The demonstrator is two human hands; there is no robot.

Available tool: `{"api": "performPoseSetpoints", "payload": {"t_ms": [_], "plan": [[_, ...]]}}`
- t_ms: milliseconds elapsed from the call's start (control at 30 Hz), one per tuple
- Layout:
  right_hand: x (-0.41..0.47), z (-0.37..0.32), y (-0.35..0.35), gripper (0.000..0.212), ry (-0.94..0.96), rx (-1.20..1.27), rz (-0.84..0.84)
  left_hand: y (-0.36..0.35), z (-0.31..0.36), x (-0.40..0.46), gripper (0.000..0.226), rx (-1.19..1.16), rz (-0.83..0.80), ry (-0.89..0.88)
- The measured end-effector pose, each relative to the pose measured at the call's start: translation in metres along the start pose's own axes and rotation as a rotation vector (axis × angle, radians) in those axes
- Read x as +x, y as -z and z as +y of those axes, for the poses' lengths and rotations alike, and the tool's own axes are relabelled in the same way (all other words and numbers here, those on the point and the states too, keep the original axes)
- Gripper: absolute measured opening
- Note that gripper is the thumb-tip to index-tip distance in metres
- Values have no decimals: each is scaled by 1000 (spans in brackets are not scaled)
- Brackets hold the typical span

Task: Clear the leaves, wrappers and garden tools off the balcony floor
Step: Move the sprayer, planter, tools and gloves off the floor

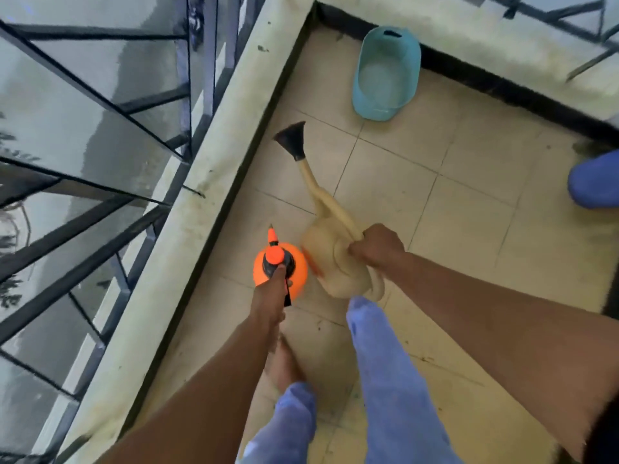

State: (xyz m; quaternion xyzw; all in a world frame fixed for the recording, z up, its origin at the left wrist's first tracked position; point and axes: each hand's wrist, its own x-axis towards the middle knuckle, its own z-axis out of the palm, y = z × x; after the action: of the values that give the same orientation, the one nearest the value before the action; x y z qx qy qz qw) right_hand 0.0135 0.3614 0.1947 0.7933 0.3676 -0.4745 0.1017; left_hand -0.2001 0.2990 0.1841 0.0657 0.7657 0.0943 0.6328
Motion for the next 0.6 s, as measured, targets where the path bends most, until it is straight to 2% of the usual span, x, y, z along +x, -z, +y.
{"api": "performPoseSetpoints", "payload": {"t_ms": [100, 200, 300, 433, 600], "plan": [[30, -18, 23, 26, 49, -29, -25, -22, 36, 9, 49, -94, 20, 19], [54, -33, 50, 38, 65, -61, -43, -44, 71, 12, 48, -195, 43, 51], [76, -51, 73, 44, 104, -118, -70, -65, 106, 15, 38, -336, 61, 62], [107, -80, 94, 42, 194, -261, -85, -83, 140, 34, 17, -537, 90, 29], [151, -115, 98, 36, 315, -367, -71, -84, 167, 76, 20, -641, 164, -21]]}}
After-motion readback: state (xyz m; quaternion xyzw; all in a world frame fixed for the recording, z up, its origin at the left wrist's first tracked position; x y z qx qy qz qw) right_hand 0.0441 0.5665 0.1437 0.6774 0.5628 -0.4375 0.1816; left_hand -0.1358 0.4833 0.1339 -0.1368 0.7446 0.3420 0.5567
